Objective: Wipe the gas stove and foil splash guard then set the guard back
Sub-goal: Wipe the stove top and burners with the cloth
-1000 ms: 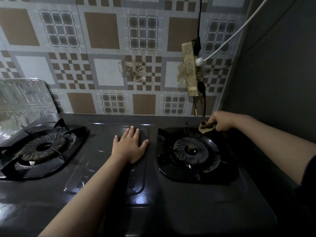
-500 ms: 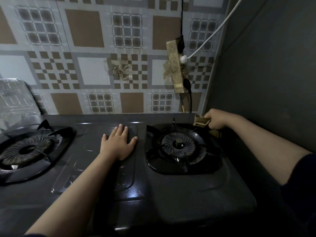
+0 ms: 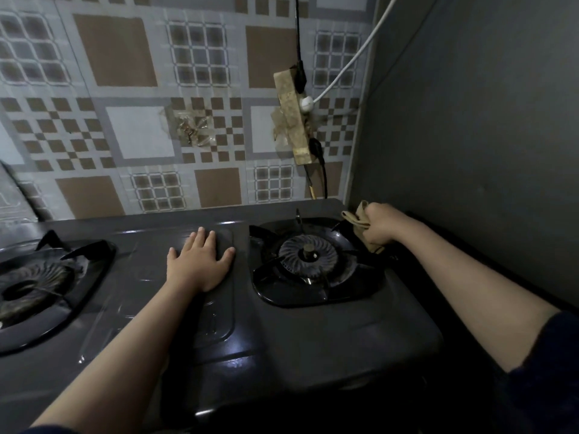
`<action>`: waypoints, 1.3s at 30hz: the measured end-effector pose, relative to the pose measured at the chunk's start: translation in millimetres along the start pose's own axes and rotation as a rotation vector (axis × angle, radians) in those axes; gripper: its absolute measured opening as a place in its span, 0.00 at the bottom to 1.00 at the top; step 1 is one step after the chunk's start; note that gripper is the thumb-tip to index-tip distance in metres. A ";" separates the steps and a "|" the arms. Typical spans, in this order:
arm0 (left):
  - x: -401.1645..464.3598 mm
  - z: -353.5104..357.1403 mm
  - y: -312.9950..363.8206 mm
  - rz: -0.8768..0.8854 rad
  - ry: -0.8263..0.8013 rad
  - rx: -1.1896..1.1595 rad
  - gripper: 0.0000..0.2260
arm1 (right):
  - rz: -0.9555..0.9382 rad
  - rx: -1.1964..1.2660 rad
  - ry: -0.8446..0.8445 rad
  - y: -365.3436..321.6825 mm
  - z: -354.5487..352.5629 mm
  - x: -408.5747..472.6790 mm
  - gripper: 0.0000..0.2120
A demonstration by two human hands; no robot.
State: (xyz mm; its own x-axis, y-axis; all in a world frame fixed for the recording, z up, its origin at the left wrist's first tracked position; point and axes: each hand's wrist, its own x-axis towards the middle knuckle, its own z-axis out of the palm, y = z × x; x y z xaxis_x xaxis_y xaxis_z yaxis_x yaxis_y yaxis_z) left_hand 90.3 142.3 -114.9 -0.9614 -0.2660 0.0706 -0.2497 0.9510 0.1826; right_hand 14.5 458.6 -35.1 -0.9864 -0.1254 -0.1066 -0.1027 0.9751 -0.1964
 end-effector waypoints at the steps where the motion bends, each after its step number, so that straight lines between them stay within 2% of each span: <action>1: 0.0 0.5 -0.4 0.000 0.001 -0.001 0.31 | 0.000 0.014 -0.005 1.2 1.0 -6.0 0.03; 4: 0.0 1.3 -1.7 0.008 -0.006 -0.004 0.32 | 0.017 0.054 -0.020 3.3 4.0 -27.5 0.14; 7: 0.8 1.1 -1.0 0.014 -0.010 -0.005 0.32 | 0.026 0.052 -0.003 4.0 5.9 -47.8 0.08; 14: -1.1 0.9 -0.3 0.027 -0.016 -0.019 0.32 | 0.165 0.094 0.084 2.1 20.6 -86.8 0.04; 18: -2.9 1.3 0.3 0.034 -0.027 -0.049 0.33 | 0.275 0.096 0.222 -11.2 35.9 -94.8 0.07; 25: -3.6 -1.9 3.6 0.036 -0.052 -0.075 0.33 | 0.396 0.158 0.290 -26.2 53.0 -120.3 0.06; 29: -2.3 -2.5 5.0 0.034 -0.058 -0.080 0.33 | 0.421 0.105 0.298 -35.6 62.1 -135.8 0.12; 33: -0.7 -2.5 5.1 0.043 -0.074 -0.071 0.33 | 0.424 0.032 0.307 -50.5 74.1 -154.0 0.24; 39: -1.9 -2.7 5.2 0.052 -0.093 -0.072 0.33 | 0.387 -0.068 0.272 -68.6 84.6 -179.3 0.26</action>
State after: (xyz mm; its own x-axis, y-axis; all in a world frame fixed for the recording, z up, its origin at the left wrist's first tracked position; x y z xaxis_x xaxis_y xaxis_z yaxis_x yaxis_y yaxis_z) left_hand 91.1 147.3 -111.4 -0.9803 -0.1973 -0.0087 -0.1931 0.9486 0.2508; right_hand 209.3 398.6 -85.0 -0.9507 0.2931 0.1015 0.2798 0.9516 -0.1269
